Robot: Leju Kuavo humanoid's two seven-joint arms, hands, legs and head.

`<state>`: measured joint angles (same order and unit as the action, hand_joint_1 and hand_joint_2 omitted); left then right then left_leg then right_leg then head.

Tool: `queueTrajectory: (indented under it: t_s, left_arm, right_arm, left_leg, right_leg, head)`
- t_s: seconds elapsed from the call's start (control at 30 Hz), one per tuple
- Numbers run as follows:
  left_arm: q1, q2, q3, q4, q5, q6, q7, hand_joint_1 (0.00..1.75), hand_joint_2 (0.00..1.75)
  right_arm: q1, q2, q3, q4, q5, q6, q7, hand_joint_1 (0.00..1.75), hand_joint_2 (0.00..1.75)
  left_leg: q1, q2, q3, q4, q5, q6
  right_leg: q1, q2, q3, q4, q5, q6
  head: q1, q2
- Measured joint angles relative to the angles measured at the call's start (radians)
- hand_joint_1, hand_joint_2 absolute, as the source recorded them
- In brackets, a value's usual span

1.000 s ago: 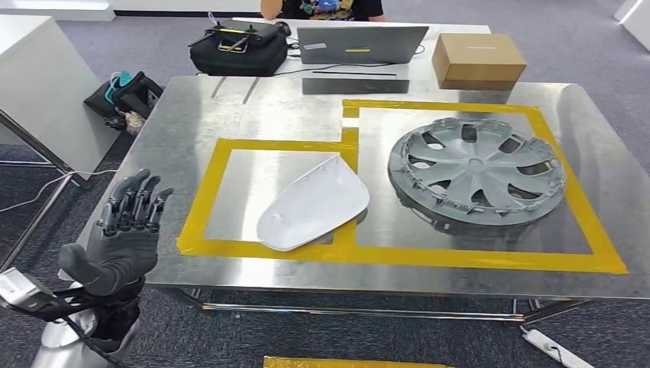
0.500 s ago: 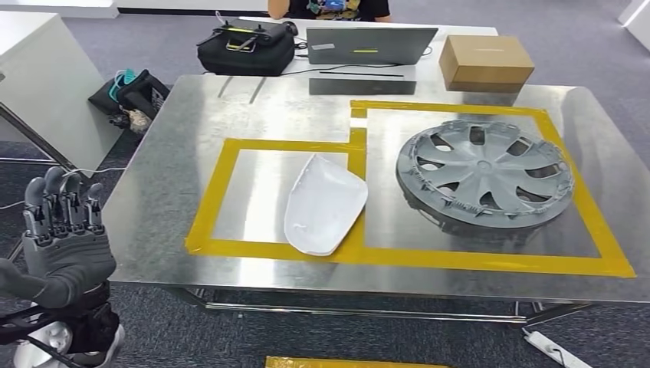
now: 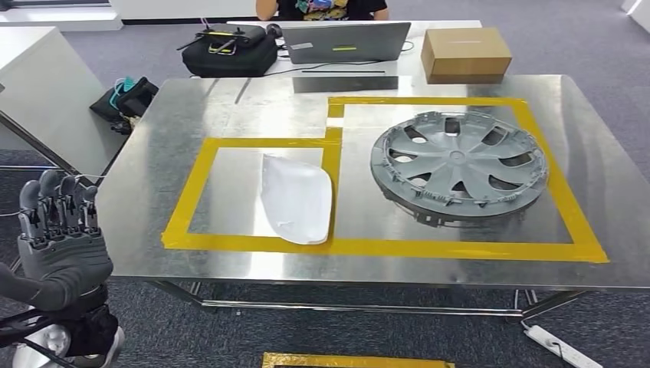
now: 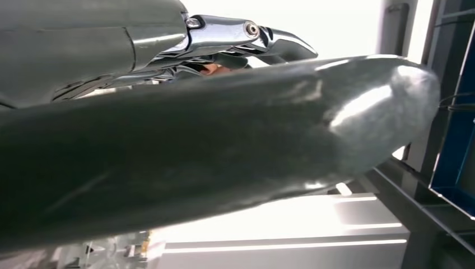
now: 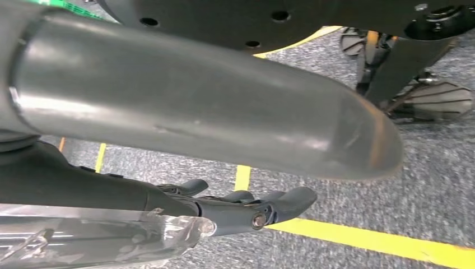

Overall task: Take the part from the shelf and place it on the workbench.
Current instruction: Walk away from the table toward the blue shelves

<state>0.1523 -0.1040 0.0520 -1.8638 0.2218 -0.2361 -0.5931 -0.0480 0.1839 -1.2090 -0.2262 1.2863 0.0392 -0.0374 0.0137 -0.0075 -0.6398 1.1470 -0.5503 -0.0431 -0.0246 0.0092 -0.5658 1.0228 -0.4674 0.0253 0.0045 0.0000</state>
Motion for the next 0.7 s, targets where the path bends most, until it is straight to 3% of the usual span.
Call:
queueTrajectory:
  t_s: [0.07, 0.1, 0.13, 0.2, 0.27, 0.3, 0.37, 0.4, 0.47, 0.53, 0.57, 0.6, 0.63, 0.7]
  left_arm:
    - [0.0, 0.0, 0.002, 0.0, 0.002, 0.0, 0.002, 0.0, 0.0]
    - [0.0, 0.0, 0.002, 0.001, 0.003, 0.0, 0.002, 0.0, 0.0]
    - [0.0, 0.0, 0.003, 0.001, 0.004, 0.0, 0.002, 0.0, 0.0]
    - [-0.002, 0.0, 0.003, 0.001, 0.004, 0.0, 0.002, 0.0, 0.0]
    - [-0.006, -0.002, 0.003, 0.001, 0.004, 0.0, 0.002, 0.0, 0.0]
    - [-0.007, -0.002, 0.003, 0.001, 0.004, 0.0, 0.002, 0.0, 0.0]
    - [-0.007, -0.004, 0.004, 0.001, 0.004, 0.0, 0.004, 0.0, 0.0]
    - [-0.007, -0.004, 0.004, 0.001, 0.005, 0.0, 0.006, 0.0, 0.0]
    - [-0.008, -0.006, 0.004, 0.001, 0.007, 0.0, 0.012, 0.0, 0.0]
    - [-0.008, -0.006, 0.005, 0.003, 0.008, 0.0, 0.016, 0.0, 0.0]
    - [-0.008, -0.006, 0.005, 0.004, 0.009, 0.0, 0.017, 0.0, 0.0]
    - [-0.007, -0.006, 0.005, 0.005, 0.009, 0.0, 0.018, 0.0, 0.0]
    - [-0.007, -0.006, 0.005, 0.006, 0.009, 0.0, 0.019, 0.0, 0.0]
    - [-0.006, -0.006, 0.006, 0.006, 0.01, 0.0, 0.019, 0.0, 0.0]
  right_arm:
    - [0.0, 0.0, 0.0, 0.0, 0.0, 0.001, 0.0, 0.0, 0.0]
    - [0.0, 0.0, 0.0, 0.0, 0.0, 0.001, 0.0, 0.0, 0.0]
    - [0.0, 0.0, -0.001, 0.0, 0.0, 0.001, 0.0, 0.0, 0.0]
    - [0.0, -0.001, -0.001, 0.0, 0.0, 0.001, 0.0, 0.0, 0.0]
    - [-0.001, -0.001, -0.002, 0.0, 0.0, 0.001, 0.0, 0.0, 0.0]
    - [-0.001, -0.001, -0.003, 0.0, 0.0, 0.001, 0.0, 0.0, 0.0]
    - [0.001, -0.001, -0.005, 0.0, 0.0, 0.001, 0.0, 0.0, 0.0]
    - [0.002, -0.001, -0.007, 0.0, 0.0, 0.002, 0.0, 0.0, 0.0]
    - [0.003, -0.002, -0.009, 0.0, 0.0, 0.002, 0.002, 0.0, 0.0]
    - [0.003, -0.002, -0.009, 0.0, 0.0, 0.003, 0.004, 0.0, 0.0]
    - [0.002, -0.002, -0.009, 0.0, 0.0, 0.004, 0.005, 0.0, 0.0]
    - [0.002, -0.002, -0.009, 0.0, 0.0, 0.004, 0.006, 0.0, 0.0]
    - [0.002, -0.002, -0.01, 0.0, 0.0, 0.004, 0.007, 0.0, 0.0]
    - [0.001, -0.003, -0.01, 0.0, 0.0, 0.004, 0.009, 0.0, 0.0]
  left_leg:
    - [0.0, 0.0, -0.033, 0.11, -0.053, 0.0]
    - [-0.001, 0.0, -0.029, 0.124, -0.05, 0.002]
    - [-0.001, 0.0, -0.008, 0.104, -0.031, 0.005]
    - [-0.003, 0.0, 0.076, -0.015, 0.02, 0.015]
    - [-0.007, -0.001, 0.149, -0.132, 0.039, 0.022]
    - [-0.01, -0.001, 0.162, -0.159, 0.039, 0.025]
    - [-0.012, -0.001, 0.153, -0.172, 0.046, 0.035]
    - [-0.011, 0.0, 0.146, -0.173, 0.054, 0.042]
    - [-0.009, 0.004, 0.132, -0.176, 0.072, 0.057]
    - [-0.011, 0.006, 0.112, -0.176, 0.089, 0.064]
    - [-0.013, 0.007, 0.101, -0.175, 0.098, 0.065]
    - [-0.014, 0.007, 0.089, -0.175, 0.107, 0.065]
    - [-0.015, 0.007, 0.077, -0.174, 0.116, 0.064]
    - [-0.015, 0.006, 0.057, -0.173, 0.134, 0.06]
  right_leg:
    - [0.005, -0.003, -0.018, 0.0, 0.013, -0.007]
    - [0.007, -0.004, -0.027, 0.001, 0.019, -0.007]
    - [0.008, -0.004, -0.036, 0.001, 0.026, -0.007]
    - [0.011, -0.003, -0.05, 0.001, 0.04, -0.001]
    - [0.014, -0.002, -0.061, 0.002, 0.054, 0.01]
    - [0.014, -0.002, -0.066, 0.001, 0.062, 0.016]
    - [0.012, -0.002, -0.073, -0.002, 0.077, 0.031]
    - [0.011, -0.003, -0.079, 0.002, 0.069, 0.036]
    - [0.009, -0.003, -0.101, 0.061, 0.002, 0.045]
    - [0.01, -0.003, -0.13, 0.181, -0.09, 0.05]
    - [0.01, -0.003, -0.138, 0.234, -0.115, 0.051]
    - [0.011, -0.003, -0.134, 0.265, -0.12, 0.051]
    - [0.012, -0.003, -0.114, 0.263, -0.104, 0.05]
    - [0.014, -0.003, -0.025, 0.158, -0.053, 0.045]
  head:
    - [-0.001, 0.0]
    - [-0.001, 0.0]
    - [-0.001, 0.0]
    - [-0.001, 0.0]
    - [0.0, 0.0]
    - [0.0, 0.0]
    - [-0.001, 0.0]
    - [0.0, 0.0]
    - [0.003, 0.0]
    - [0.005, 0.0]
    - [0.005, 0.0]
    - [0.005, 0.0]
    - [0.005, 0.0]
    - [0.005, 0.0]
